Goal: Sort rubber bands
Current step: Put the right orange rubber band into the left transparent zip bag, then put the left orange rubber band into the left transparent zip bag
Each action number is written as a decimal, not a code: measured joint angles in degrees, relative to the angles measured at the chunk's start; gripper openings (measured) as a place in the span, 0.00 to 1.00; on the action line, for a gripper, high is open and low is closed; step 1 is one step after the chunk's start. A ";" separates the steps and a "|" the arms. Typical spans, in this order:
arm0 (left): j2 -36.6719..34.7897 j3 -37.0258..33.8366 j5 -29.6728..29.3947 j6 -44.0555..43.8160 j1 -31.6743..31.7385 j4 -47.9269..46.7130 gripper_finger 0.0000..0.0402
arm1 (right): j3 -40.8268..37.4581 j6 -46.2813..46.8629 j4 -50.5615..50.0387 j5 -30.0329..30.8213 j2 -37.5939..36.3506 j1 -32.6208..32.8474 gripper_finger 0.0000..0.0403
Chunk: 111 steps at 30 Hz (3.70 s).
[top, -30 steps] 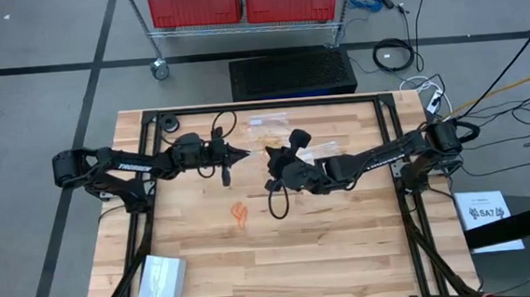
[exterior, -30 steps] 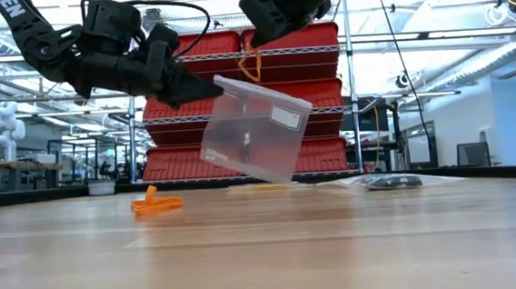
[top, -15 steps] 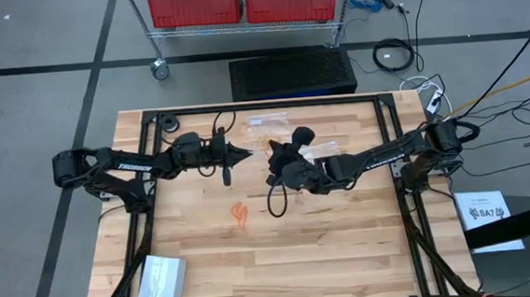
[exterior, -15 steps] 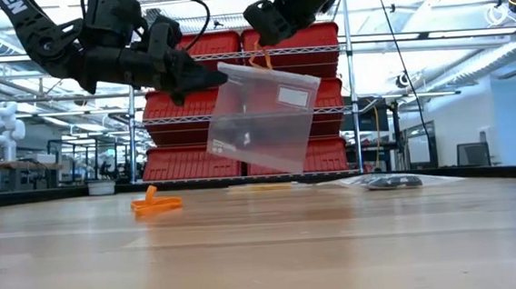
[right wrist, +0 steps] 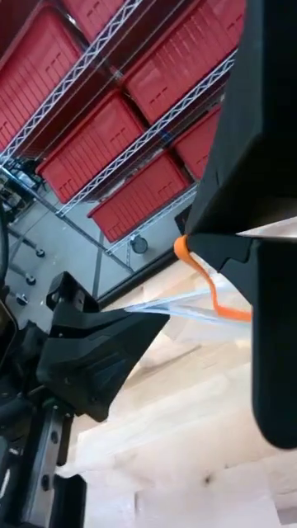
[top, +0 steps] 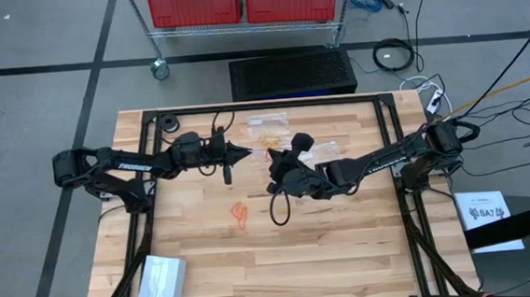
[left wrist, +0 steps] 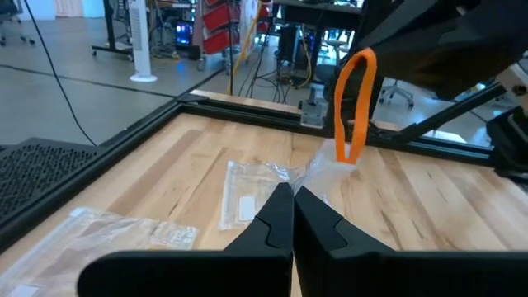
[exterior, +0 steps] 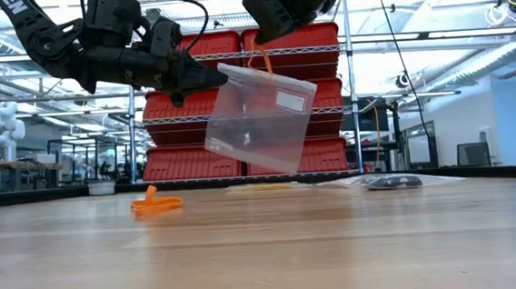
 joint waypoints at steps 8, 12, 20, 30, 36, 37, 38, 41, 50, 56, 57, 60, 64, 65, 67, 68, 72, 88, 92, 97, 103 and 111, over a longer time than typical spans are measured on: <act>0.00 0.00 -0.39 -0.92 0.04 0.11 0.00 | 0.00 6.93 -4.34 -6.37 0.00 -0.27 0.00; 0.00 0.09 -0.39 -0.92 0.04 0.09 0.00 | 0.00 10.80 -6.90 -9.20 0.02 -1.07 0.00; 0.00 0.47 -0.37 -0.96 -0.39 0.09 0.00 | -0.01 15.05 -7.50 -17.70 0.02 -3.19 0.00; 0.00 0.47 -0.37 -0.98 -0.39 0.07 0.00 | 0.00 18.24 -5.87 -22.43 0.02 -2.61 0.00; 0.00 0.48 -0.37 -0.99 -0.39 0.04 0.00 | -0.01 21.08 -7.49 -23.47 0.02 -3.15 0.00; 0.00 0.48 -0.37 -0.99 -0.39 0.04 0.00 | 0.00 21.51 -7.73 -23.46 0.02 -3.49 0.00; 0.00 0.48 -0.37 -0.99 -0.39 0.04 0.00 | -0.01 21.63 -7.95 -23.40 0.02 -3.81 0.00; 0.00 0.48 -0.37 -0.98 -0.39 0.04 0.00 | 0.00 21.84 -8.65 -22.10 0.02 -4.75 0.00; 0.00 0.48 -0.37 -0.98 -0.39 0.04 0.00 | 0.00 23.14 -10.29 -24.35 0.02 -7.83 0.00; 0.00 0.47 0.17 -0.96 -0.39 0.02 0.00 | -0.02 21.39 -8.66 -28.54 0.02 -9.36 0.07; 0.00 0.48 0.15 -0.96 -0.39 0.04 0.00 | -0.01 20.88 -8.42 -28.60 -0.02 -9.43 0.10; 0.00 0.47 -0.64 -0.96 -0.39 0.04 0.00 | 0.00 20.23 -8.26 -29.08 -0.54 -9.36 0.19; 0.00 0.48 -0.87 -0.94 -0.39 -0.02 0.00 | 0.00 20.13 -8.79 -31.59 -2.37 -9.28 0.31; 0.00 0.46 -0.87 -0.92 -0.39 -0.02 0.00 | -0.01 20.13 -9.08 -31.58 -2.87 -9.08 0.33; 0.00 0.46 -0.87 -0.86 -0.39 -0.10 0.00 | -0.02 20.01 -9.81 -31.51 -4.06 -8.82 0.37; 0.00 0.48 -0.91 -0.68 -0.39 -0.16 0.00 | -0.02 19.91 -10.04 -31.47 -4.64 -8.61 0.39; 0.00 0.46 -1.52 -0.39 -0.33 -0.21 0.00 | -0.01 20.04 -12.65 -31.67 -6.86 -7.41 0.43; -8.28 -4.85 -4.85 0.59 4.28 -3.78 0.00 | 0.00 30.22 0.69 -48.81 10.47 -1.06 0.43; -12.70 -5.96 -4.73 0.60 4.24 -5.83 0.00 | 0.00 32.85 15.05 -52.89 17.81 -1.51 0.43; -15.00 -5.97 -4.61 0.61 3.54 -10.90 0.00 | 2.83 36.84 17.88 -52.03 24.52 -2.40 0.43; -14.97 -5.97 -4.61 0.67 2.42 -13.06 0.00 | 8.91 38.29 13.63 -50.70 30.17 -2.35 0.43; -14.97 -5.97 -4.63 0.87 2.08 -13.72 0.00 | 11.96 38.13 10.55 -46.79 31.58 -2.31 0.32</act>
